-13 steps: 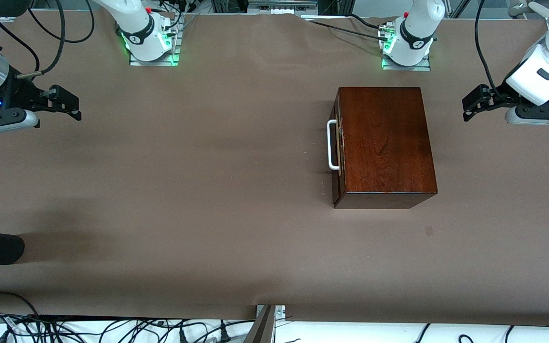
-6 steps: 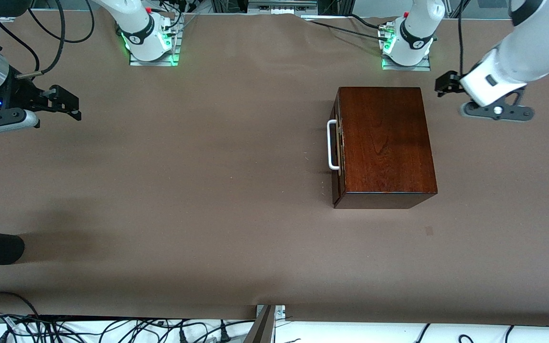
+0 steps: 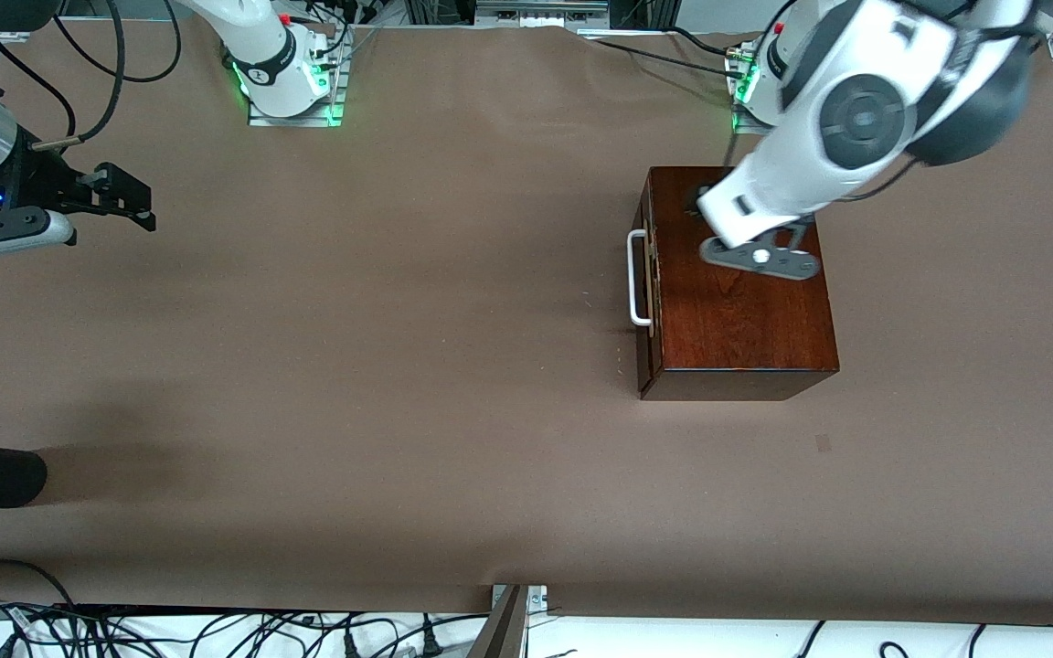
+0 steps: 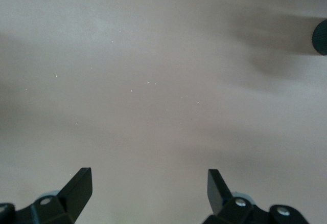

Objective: Open drawer, take yellow block, close drawer
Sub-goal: 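Move the left gripper to the white drawer handle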

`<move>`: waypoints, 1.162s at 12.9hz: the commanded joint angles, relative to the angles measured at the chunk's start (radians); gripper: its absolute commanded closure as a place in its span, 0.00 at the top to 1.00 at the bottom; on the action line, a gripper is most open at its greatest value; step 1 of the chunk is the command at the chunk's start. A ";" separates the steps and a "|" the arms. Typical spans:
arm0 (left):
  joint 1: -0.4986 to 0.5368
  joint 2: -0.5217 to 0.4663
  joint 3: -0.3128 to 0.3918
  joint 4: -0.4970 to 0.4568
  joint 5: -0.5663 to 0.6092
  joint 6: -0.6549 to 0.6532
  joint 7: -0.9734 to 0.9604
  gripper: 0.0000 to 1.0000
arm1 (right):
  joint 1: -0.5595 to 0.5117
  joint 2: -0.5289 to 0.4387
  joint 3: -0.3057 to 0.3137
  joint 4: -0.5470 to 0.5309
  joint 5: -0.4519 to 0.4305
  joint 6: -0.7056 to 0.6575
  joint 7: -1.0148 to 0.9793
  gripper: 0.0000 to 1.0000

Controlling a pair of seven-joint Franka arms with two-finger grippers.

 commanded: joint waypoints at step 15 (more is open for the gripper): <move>-0.295 0.379 -0.007 0.115 0.395 0.157 -0.555 1.00 | 0.003 -0.011 0.002 0.009 -0.008 -0.021 0.015 1.00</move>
